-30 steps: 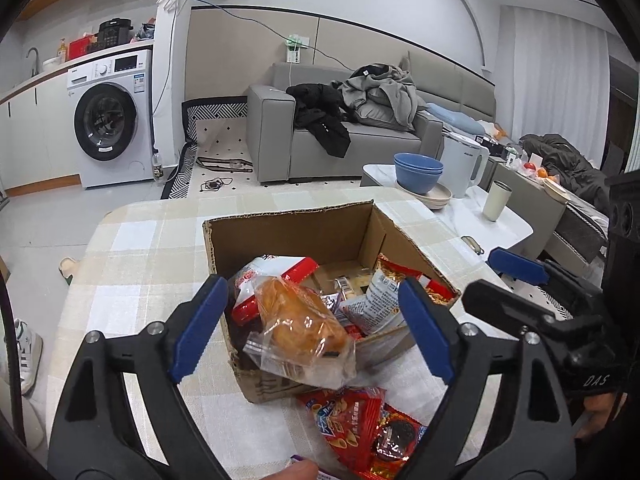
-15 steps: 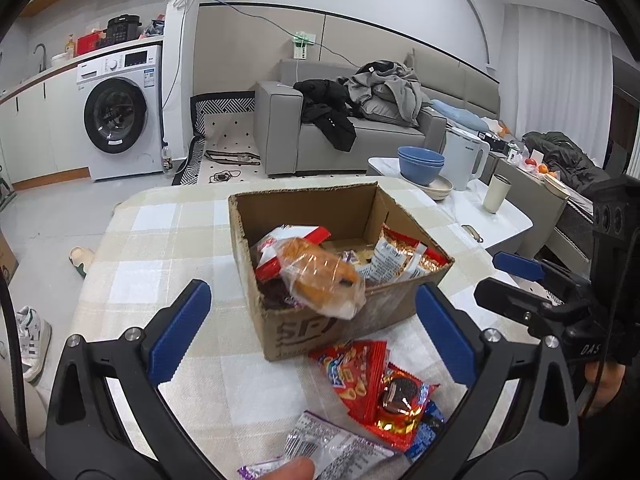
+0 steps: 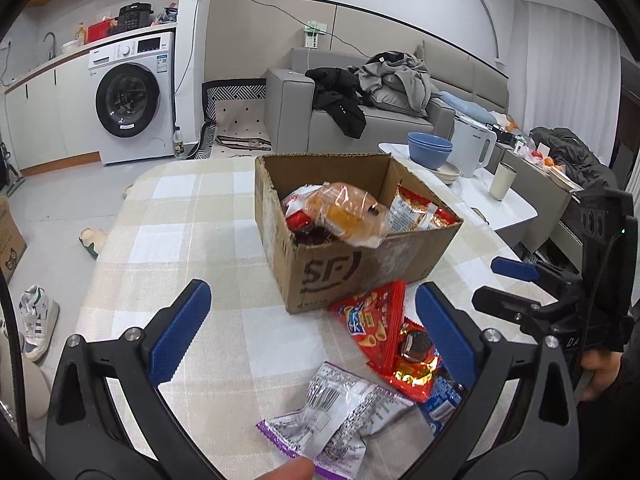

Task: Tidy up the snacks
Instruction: 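Withdraw both grippers from the box toward the remaining packets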

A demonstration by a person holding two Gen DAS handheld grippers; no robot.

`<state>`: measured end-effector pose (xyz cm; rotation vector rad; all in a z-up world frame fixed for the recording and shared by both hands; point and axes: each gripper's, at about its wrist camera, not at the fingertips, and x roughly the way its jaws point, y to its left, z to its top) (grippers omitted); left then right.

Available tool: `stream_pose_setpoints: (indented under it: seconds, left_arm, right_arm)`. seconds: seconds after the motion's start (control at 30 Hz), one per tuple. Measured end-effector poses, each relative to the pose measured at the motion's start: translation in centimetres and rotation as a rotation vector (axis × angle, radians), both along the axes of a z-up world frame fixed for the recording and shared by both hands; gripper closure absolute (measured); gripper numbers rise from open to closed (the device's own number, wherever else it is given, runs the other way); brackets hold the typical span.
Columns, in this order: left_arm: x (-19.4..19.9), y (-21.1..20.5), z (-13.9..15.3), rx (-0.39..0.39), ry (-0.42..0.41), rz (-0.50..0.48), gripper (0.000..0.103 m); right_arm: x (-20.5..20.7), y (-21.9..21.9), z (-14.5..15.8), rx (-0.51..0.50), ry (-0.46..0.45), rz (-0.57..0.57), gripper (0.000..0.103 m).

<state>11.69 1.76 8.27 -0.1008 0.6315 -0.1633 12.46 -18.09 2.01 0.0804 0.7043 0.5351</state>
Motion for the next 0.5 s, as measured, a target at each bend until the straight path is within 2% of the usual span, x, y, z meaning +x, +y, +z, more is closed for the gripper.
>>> stream_pose_setpoints:
  seconds: [0.17, 0.5]
  left_arm:
    - [-1.0, 0.3, -0.8, 0.0, 0.02, -0.004, 0.001]
    - [-2.6, -0.6, -1.9, 0.061, 0.048, -0.04, 0.001]
  right_arm:
    - [-0.7, 0.4, -1.5, -0.026, 0.039, 0.01, 0.0]
    - [-2.6, 1.6, -2.7, -0.118, 0.081, 0.081, 0.0]
